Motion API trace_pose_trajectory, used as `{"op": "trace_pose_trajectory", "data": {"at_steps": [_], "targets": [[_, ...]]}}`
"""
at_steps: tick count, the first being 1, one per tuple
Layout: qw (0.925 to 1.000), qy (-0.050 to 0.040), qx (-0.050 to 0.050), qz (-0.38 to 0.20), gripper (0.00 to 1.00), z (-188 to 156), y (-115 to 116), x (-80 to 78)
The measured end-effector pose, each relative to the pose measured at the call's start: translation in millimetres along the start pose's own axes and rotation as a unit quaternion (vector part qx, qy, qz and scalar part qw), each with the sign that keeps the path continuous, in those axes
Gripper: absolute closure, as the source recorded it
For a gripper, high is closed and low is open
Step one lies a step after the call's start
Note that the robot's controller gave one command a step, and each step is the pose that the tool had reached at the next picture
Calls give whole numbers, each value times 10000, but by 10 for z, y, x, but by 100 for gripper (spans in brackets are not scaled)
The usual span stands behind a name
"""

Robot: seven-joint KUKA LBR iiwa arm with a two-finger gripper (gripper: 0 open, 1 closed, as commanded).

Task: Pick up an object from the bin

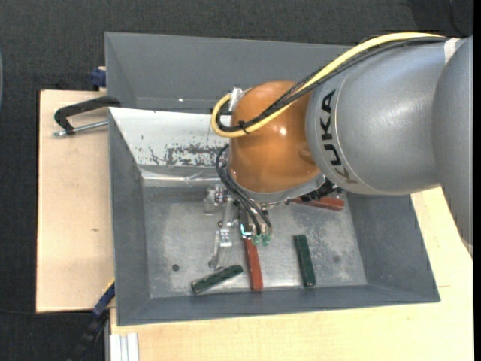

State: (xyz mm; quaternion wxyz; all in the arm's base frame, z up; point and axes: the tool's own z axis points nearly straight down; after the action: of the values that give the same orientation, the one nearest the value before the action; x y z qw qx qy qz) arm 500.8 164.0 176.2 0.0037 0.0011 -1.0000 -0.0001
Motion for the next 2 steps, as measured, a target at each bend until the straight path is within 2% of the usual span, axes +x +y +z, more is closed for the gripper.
{"op": "trace_pose_trajectory", "data": {"at_steps": [1, 2], "targets": [[10000, -37, -7, 9, 0, -36, -8, -20], [9994, -66, -11, -337, 0, 467, -476, 21]]}}
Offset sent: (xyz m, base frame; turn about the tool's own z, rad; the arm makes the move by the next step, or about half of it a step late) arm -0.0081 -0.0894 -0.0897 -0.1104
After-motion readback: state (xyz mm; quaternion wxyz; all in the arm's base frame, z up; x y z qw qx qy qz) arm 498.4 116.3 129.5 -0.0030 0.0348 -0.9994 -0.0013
